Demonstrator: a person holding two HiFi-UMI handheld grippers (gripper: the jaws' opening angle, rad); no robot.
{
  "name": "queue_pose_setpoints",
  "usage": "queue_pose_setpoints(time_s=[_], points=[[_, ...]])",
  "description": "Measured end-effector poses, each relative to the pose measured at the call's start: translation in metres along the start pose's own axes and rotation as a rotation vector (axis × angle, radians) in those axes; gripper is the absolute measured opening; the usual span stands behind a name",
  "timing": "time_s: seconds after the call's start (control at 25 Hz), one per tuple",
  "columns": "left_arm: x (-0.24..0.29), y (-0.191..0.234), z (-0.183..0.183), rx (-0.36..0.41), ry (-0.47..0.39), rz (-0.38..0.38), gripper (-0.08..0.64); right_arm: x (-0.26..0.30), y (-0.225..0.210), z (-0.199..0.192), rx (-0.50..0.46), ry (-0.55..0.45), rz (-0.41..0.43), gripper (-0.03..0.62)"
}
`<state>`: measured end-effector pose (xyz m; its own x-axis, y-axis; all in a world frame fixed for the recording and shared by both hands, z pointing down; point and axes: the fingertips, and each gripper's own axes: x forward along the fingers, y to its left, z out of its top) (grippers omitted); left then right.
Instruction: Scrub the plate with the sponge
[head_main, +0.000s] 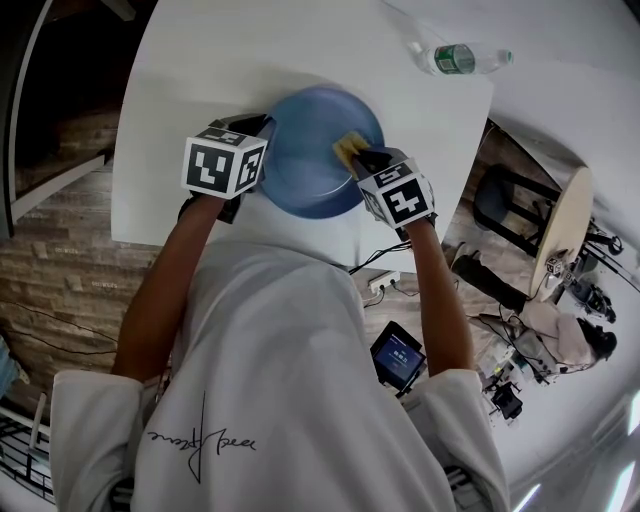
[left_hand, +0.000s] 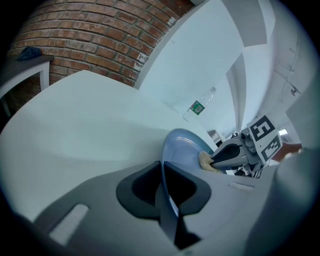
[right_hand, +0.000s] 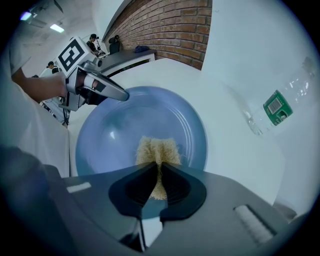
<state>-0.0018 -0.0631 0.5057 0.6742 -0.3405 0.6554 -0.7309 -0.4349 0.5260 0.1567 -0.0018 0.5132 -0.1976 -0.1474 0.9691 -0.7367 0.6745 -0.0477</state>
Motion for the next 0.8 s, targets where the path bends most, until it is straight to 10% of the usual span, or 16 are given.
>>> queue_pose_setpoints(time_s=[0.8], points=[[0.003,0.002,0.002,0.005,-0.003,0.007,0.031,0.007,0.003,0.025,-0.133,-0.015,-0.096,0.035]])
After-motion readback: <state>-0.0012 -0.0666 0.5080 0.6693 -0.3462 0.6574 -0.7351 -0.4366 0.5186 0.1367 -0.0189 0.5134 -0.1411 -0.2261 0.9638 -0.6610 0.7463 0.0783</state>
